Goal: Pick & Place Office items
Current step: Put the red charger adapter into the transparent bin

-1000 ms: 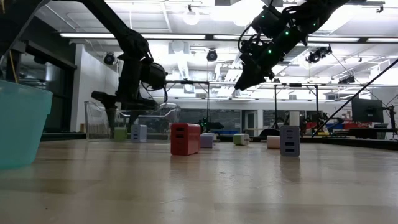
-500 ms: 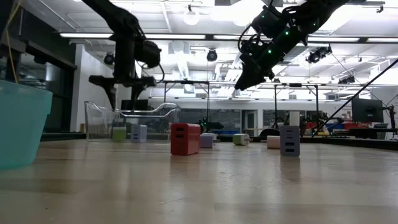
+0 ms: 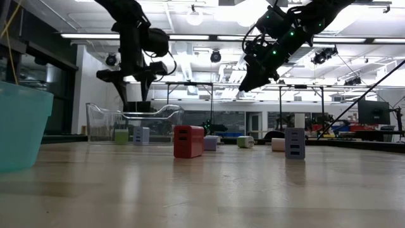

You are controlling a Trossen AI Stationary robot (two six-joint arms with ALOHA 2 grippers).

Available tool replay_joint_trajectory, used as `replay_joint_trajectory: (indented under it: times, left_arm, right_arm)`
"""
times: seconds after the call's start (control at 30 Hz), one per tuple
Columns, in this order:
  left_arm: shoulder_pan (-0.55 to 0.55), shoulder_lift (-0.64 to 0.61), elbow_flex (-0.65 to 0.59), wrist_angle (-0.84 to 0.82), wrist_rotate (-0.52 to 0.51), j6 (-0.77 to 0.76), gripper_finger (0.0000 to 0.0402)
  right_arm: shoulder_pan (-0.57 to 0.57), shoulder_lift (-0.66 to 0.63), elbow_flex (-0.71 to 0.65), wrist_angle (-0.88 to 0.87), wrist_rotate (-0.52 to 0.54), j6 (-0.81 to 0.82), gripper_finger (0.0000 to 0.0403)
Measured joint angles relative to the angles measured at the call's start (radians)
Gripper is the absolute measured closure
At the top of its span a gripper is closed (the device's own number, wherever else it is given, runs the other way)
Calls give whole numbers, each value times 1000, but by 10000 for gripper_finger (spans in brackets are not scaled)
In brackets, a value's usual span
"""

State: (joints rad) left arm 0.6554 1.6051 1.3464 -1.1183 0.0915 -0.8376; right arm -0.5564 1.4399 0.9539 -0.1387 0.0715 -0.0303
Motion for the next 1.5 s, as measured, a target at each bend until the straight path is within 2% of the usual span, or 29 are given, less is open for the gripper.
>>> replay_joint_trajectory:
  times: [0.2,0.4,0.77,1.03,1.3,1.5]
  left_arm:
    - [-57,0,70,-15,-5,7,163]
    - [-198,0,137,-21,-109,-7,163]
    - [-495,0,148,6,-235,-348,163]
    - [-671,46,148,110,-306,-483,163]
    - [-747,131,148,177,-310,-565,163]
    - [-783,187,148,242,-308,-551,163]
  right_arm:
    - [0,0,0,0,0,0,223]
    - [0,0,0,0,0,0,223]
    - [0,0,0,0,0,0,223]
    - [0,0,0,0,0,0,223]
    - [0,0,0,1,0,0,223]
    - [0,0,0,1,0,0,223]
